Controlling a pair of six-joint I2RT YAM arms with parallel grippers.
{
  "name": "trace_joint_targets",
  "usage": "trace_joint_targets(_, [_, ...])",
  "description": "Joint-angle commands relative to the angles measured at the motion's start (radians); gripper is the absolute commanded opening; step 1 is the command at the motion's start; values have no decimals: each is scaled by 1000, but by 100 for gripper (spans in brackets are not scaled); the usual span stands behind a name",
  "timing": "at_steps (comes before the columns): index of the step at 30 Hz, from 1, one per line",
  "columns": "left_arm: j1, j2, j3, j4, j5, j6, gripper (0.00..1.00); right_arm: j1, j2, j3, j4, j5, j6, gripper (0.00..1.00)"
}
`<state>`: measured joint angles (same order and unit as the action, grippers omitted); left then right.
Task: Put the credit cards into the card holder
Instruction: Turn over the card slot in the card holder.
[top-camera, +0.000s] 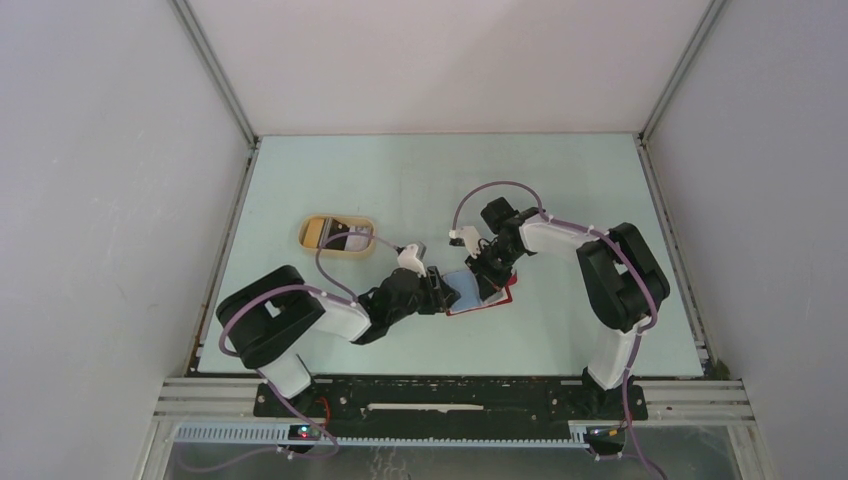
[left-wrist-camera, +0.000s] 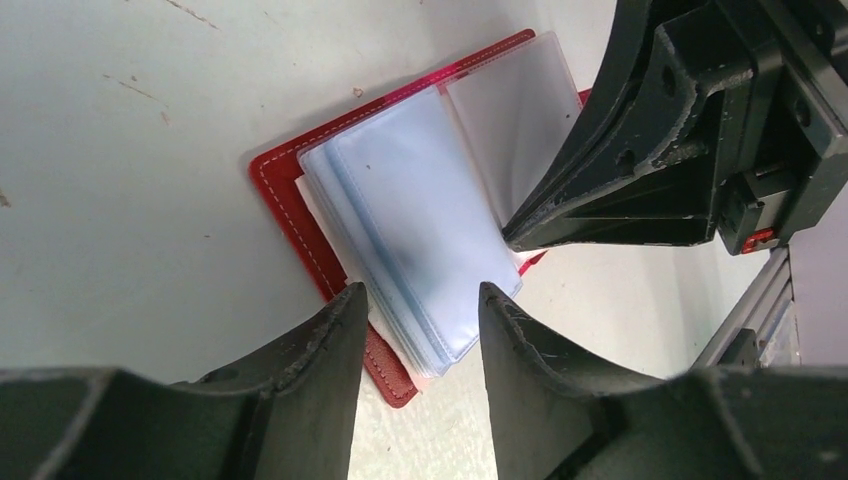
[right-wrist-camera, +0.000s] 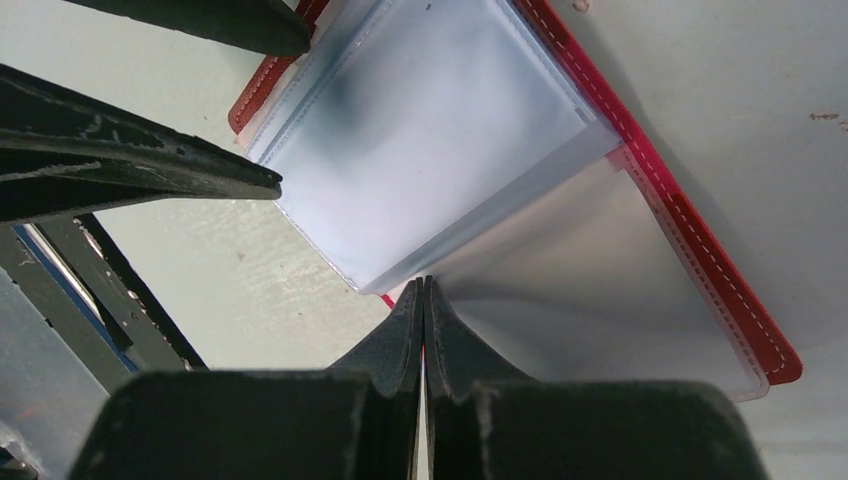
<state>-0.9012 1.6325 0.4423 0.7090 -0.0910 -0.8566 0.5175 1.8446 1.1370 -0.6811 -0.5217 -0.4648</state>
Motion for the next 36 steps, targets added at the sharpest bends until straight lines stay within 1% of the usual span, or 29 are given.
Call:
trace_joint_targets(1, [-8, 22, 44, 32, 43, 11, 49, 3, 11, 32, -25, -28, 8, 5])
trace_joint_targets(9, [-7, 63, 55, 150, 133, -10, 45, -4, 19, 48, -50, -89, 11, 6])
trace_joint_targets(16, [-8, 37, 21, 250, 146, -21, 42, -27, 12, 53, -62, -130, 11, 7])
trace_joint_targets(19, [-7, 34, 13, 295, 165, -30, 41, -35, 10, 54, -67, -146, 10, 9])
trace_joint_targets(29, [-7, 89, 28, 366, 198, -64, 39, -73, -12, 61, -84, -182, 5, 17])
trace_joint_targets(36, [-7, 100, 38, 366, 200, -64, 37, -113, -38, 61, -94, -221, 2, 29])
